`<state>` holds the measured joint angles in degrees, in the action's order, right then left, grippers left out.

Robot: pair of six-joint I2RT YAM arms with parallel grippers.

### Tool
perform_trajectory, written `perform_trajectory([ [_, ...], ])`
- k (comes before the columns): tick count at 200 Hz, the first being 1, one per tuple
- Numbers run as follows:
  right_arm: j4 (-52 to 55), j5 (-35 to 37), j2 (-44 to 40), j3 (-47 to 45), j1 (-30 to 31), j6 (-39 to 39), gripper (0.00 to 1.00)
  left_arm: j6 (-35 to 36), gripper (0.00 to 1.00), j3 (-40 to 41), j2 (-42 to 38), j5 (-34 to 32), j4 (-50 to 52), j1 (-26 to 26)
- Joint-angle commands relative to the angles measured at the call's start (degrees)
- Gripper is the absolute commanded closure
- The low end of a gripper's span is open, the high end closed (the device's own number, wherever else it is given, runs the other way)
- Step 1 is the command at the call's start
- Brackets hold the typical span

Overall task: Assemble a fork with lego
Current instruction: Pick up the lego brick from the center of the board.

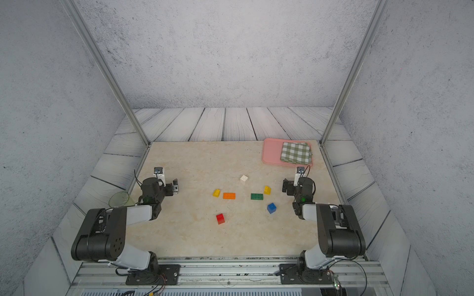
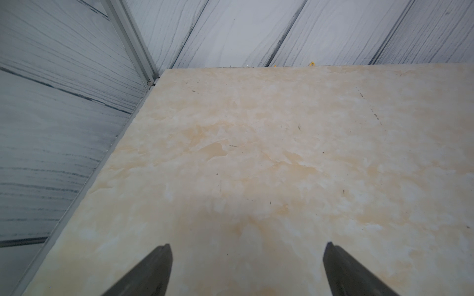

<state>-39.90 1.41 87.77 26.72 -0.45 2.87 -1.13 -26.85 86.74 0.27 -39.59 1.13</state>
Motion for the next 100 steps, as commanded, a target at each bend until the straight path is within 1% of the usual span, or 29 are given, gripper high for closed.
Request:
perform_trajectory([
  [1, -1.0, -0.4, 0.0, -0.1, -0.2, 0.3, 0.01, 0.1, 0.02, 0.4, 0.7, -0.3, -1.7, 0.1],
  [32, -0.9, -1.1, -0.7, -0.3, -0.2, -0.1, 0.01, 0.4, 0.02, 0.6, 0.2, 0.1, -2.0, 0.1],
  [47, 1.1, -0.8, -2.9, 0.0, -0.2, -0.1, 0.01, 0.6, 0.02, -0.3, -2.2, 0.2, 1.2, 0.0],
  [72, 11.8, -0.9, -9.2, 3.7, 0.1, -0.5, 0.01, 0.9, 0.02, -3.4, -8.8, 0.9, 11.3, 0.0],
  [84, 15.9, -1.5, -12.5, 5.7, 0.1, 0.4, 0.01, 0.9, 0.02, -3.7, -12.3, 2.4, 12.2, 0.0],
  [100, 22.0, -5.9, -15.4, 9.7, 0.1, -0.4, 0.01, 0.2, 0.02, -4.8, -16.5, 5.3, 12.6, 0.0],
])
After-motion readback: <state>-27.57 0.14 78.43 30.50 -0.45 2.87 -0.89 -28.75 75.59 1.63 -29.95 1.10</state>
